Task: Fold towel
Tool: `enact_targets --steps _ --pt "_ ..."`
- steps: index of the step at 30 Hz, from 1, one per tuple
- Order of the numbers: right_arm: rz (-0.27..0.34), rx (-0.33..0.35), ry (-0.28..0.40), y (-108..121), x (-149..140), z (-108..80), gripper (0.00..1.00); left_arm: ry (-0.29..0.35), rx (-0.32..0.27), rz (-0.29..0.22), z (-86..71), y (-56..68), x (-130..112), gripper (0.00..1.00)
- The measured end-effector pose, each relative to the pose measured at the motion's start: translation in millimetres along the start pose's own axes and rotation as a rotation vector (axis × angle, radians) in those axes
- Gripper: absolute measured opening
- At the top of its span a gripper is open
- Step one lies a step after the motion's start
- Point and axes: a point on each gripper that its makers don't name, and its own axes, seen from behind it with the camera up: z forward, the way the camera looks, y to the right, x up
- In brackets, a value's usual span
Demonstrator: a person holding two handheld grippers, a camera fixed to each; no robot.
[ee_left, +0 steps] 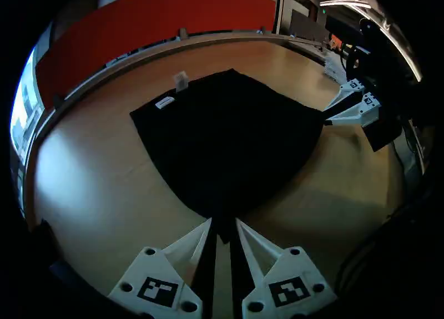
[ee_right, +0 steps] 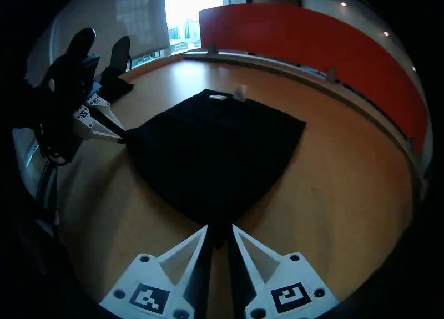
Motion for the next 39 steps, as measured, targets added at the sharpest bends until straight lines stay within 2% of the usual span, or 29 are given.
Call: enact_targets --steps 14,24,33,39 --pt "-0.018 0.003 0.053 -8 31 -32.7 0.16 0.035 0.003 -0.04 -34.4 0.1 21 0.14" --pt "-0.027 0.005 0.076 -15 50 -56.7 0.16 0.06 0.0 -0.064 -59.7 4.8 32 0.14" --pt "-0.029 0.006 0.084 -20 59 -70.2 0.16 0.066 -0.009 -0.09 -76.0 11.6 35 0.14" --pt "-0.025 0.012 0.084 -25 63 -78.6 0.16 0.08 -0.012 -0.109 -86.5 11.4 40 0.14"
